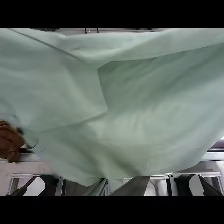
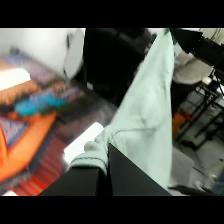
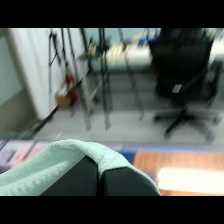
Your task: Fold the shirts.
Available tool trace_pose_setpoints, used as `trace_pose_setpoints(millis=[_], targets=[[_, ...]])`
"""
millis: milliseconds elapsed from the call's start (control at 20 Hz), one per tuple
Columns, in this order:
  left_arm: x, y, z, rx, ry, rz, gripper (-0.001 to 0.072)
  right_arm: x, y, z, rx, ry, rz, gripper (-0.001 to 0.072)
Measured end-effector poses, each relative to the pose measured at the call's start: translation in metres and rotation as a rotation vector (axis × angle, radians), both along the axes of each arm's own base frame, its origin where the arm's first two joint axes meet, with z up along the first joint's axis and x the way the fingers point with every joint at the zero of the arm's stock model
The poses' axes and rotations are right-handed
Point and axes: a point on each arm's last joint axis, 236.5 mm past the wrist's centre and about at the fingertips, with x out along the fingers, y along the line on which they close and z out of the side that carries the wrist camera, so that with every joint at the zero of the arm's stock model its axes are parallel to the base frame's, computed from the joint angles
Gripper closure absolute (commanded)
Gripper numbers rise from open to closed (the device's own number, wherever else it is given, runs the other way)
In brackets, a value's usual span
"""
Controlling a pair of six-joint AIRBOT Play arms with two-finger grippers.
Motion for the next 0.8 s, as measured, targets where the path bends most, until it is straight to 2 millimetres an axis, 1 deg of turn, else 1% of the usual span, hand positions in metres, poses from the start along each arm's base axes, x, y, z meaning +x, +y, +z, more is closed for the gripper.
trace_pose_setpoints(millis=[100, 200, 350, 450, 500, 550, 600, 700, 800], targets=[[0.035, -0.007, -0.05, 0.034, 0.169, -0.042, 0.0686, 0.029, -0.008, -0.075, 0.136, 0.173, 0.052, 0.0694], [0.078, -0.014, -0.118, 0.089, 0.363, -0.066, 0.0687, 0.056, -0.01, -0.155, 0.271, 0.338, 0.082, 0.0694], [0.135, -0.022, -0.217, 0.165, 0.587, -0.095, 0.0688, 0.094, 0.001, -0.273, 0.386, 0.558, 0.098, 0.0694], [0.17, -0.022, -0.274, 0.19, 0.681, -0.097, 0.0688, 0.117, 0.006, -0.335, 0.419, 0.657, 0.088, 0.0694], [0.187, -0.02, -0.298, 0.196, 0.712, -0.088, 0.0688, 0.13, 0.007, -0.359, 0.439, 0.688, 0.083, 0.0695], [0.203, -0.017, -0.322, 0.203, 0.743, -0.074, 0.0688, 0.142, 0.005, -0.378, 0.454, 0.709, 0.078, 0.0695], [0.217, -0.013, -0.34, 0.205, 0.759, -0.057, 0.0688, 0.154, 0.003, -0.393, 0.469, 0.726, 0.075, 0.0695], [0.239, -0.006, -0.37, 0.203, 0.784, -0.033, 0.0688, 0.177, 0.001, -0.416, 0.491, 0.749, 0.088, 0.0695], [0.255, 0.001, -0.392, 0.202, 0.805, -0.01, 0.0688, 0.197, -0.001, -0.427, 0.503, 0.754, 0.106, 0.0695]])
